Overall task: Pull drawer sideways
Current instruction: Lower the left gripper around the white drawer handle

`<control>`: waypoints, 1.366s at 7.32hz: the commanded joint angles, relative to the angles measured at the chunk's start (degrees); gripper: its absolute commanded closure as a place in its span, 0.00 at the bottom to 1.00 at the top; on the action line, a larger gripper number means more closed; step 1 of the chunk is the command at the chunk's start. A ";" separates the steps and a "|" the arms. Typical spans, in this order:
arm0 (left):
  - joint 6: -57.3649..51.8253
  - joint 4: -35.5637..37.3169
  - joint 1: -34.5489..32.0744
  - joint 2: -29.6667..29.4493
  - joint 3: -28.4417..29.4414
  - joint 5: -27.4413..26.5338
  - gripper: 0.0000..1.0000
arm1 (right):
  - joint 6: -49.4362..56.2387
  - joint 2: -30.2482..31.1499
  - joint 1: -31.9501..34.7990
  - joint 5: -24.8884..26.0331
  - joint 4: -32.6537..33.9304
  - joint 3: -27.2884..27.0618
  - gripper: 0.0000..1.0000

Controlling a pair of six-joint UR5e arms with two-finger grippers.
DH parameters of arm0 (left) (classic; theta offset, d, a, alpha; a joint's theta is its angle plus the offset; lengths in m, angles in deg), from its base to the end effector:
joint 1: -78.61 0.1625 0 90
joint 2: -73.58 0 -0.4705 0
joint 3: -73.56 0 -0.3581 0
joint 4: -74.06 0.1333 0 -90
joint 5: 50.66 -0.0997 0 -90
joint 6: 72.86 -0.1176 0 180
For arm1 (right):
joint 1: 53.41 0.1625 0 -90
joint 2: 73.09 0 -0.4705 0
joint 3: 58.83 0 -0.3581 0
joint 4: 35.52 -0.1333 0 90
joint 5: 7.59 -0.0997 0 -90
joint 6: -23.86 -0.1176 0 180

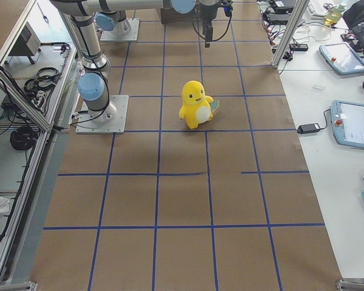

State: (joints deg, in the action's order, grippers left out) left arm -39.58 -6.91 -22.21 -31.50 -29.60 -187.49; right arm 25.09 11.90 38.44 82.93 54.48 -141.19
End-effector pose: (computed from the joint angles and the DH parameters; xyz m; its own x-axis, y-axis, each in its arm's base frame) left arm -0.1416 -0.4877 0.3386 -0.6214 -0.2045 -0.7563 -0.1958 0.9752 -0.1029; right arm 0.1484 -0.4993 0.5347 -0.9985 -0.0533 0.0100 -0.0537 0.9975 -0.0457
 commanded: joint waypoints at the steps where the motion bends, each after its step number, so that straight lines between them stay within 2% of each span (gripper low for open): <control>1: -0.32 -3.73 0.37 0.05 -0.72 -2.21 0.00 | 0.00 0.00 0.00 0.00 0.00 0.00 0.00; 2: -0.32 -4.97 0.89 -0.82 -0.99 -6.57 0.00 | 0.00 0.00 0.00 0.00 0.00 0.00 0.00; 5: -0.15 -6.57 4.49 -3.71 -1.95 -9.85 0.00 | 0.00 0.00 0.00 0.00 0.00 0.00 0.00; 7: -0.23 -6.57 4.50 -6.88 -1.96 -15.99 0.00 | 0.00 0.00 0.00 0.00 0.00 0.00 0.00; 8: -0.23 -6.66 4.50 -8.02 -1.96 -17.50 0.00 | 0.00 0.00 0.00 0.00 0.00 0.00 0.00; 10: -0.41 -6.66 4.67 -9.00 -2.04 -17.60 0.06 | 0.00 0.00 0.00 0.00 0.00 0.00 0.00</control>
State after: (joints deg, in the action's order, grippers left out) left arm -39.93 -13.55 -17.67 -39.83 -31.54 -204.76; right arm 25.09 11.90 38.44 82.93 54.48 -141.19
